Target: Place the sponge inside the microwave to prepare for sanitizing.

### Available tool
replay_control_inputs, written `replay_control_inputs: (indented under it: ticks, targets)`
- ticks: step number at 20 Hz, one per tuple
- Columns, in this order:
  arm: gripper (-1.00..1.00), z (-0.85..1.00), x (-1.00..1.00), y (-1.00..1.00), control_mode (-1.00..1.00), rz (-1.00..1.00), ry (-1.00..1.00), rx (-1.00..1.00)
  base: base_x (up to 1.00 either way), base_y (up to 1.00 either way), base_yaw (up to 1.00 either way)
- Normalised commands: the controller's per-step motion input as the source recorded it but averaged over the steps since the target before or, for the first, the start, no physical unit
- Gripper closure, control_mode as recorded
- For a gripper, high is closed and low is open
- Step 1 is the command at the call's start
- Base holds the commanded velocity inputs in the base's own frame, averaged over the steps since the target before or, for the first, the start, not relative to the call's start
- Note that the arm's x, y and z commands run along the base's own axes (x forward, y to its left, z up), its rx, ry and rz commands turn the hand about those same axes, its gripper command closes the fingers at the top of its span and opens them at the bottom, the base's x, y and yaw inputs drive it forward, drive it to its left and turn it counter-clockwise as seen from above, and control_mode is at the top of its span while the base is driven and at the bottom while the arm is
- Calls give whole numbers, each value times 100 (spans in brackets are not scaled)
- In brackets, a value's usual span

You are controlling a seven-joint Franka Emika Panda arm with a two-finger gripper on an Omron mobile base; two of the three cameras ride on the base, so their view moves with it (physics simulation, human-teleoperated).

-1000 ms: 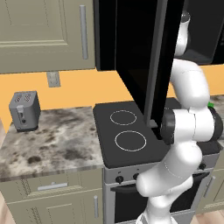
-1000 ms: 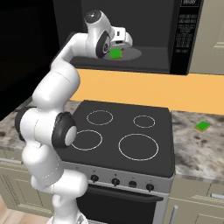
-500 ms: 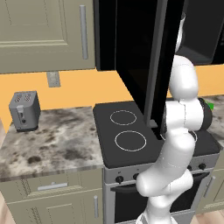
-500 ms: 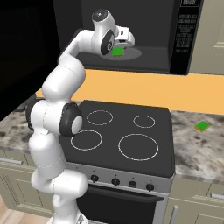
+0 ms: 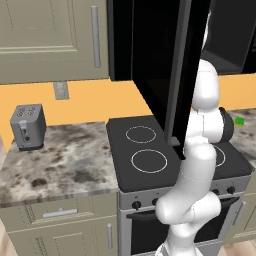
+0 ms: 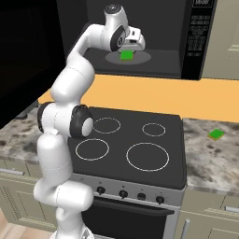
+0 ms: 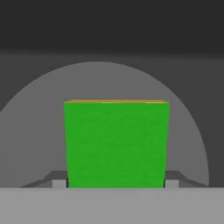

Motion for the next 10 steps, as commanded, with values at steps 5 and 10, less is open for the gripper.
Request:
replay_control_inputs:
  ticks: [5,10]
  targets:
    - [100,-18,9,0,-100,0,0,7,0,0,0]
    - [-100,-24,6,0,-100,0,0,9,0,0,0]
